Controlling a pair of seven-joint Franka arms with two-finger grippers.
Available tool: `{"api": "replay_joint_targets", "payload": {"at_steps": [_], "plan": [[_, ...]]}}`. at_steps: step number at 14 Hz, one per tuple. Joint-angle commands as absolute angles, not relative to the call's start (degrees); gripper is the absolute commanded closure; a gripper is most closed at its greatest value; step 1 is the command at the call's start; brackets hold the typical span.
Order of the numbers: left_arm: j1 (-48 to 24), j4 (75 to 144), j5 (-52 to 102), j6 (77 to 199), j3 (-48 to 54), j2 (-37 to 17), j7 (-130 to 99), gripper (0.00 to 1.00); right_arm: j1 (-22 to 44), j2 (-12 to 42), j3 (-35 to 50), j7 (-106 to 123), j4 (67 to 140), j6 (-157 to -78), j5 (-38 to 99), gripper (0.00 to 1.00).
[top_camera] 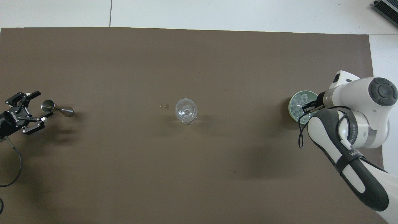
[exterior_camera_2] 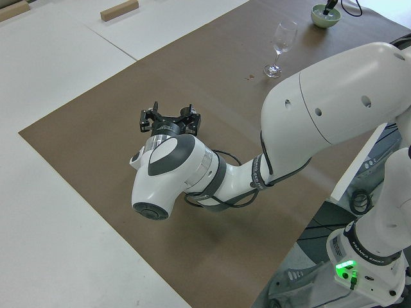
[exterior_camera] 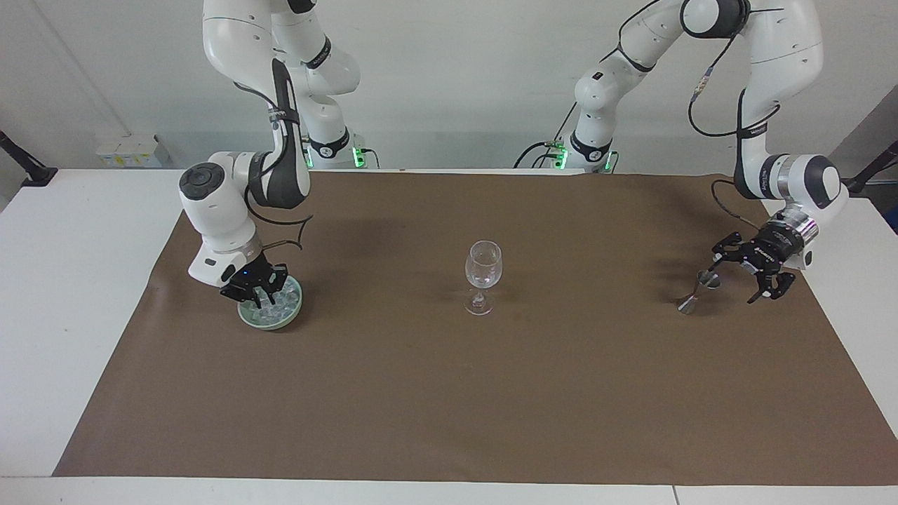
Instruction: Pour wine and add ice with both arms
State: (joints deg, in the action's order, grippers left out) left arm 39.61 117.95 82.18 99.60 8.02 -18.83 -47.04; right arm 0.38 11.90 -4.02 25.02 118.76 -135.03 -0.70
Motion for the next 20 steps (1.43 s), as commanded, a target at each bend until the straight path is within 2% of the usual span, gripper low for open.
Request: {"api": "replay_joint_targets", "payload": {"at_steps": [1, 7, 12, 17, 20], "plan": [[39.64, 117.69, 82.0, 98.79, 8.44, -16.71, -50.7, 0.0, 0.09, 10.73, -3.69, 24.62, 115.85, -130.27, 0.96, 0.9], [35.52, 114.18, 73.77, 102.56, 8.7, -11.7, -52.65, 0.0, 0.35, 6.95, -2.2, 15.57, 110.22, -122.88, 5.97, 0.9], [31.03, 109.52, 61.81, 106.08, 8.79, -9.14, -52.12, 0.0, 0.35, 3.0, 2.98, 2.05, 107.32, -119.45, 6.24, 0.9], [26.99, 100.31, 44.6, 105.65, 9.14, -8.79, -51.68, 0.0, 0.44, -1.05, 9.74, -11.65, 106.96, -117.86, 6.24, 0.9], [23.04, 95.38, 34.14, 104.94, 9.32, -8.62, -51.33, 0.0, 0.44, -0.97, 15.36, -22.73, 105.73, -119.17, 6.24, 0.9]]}}
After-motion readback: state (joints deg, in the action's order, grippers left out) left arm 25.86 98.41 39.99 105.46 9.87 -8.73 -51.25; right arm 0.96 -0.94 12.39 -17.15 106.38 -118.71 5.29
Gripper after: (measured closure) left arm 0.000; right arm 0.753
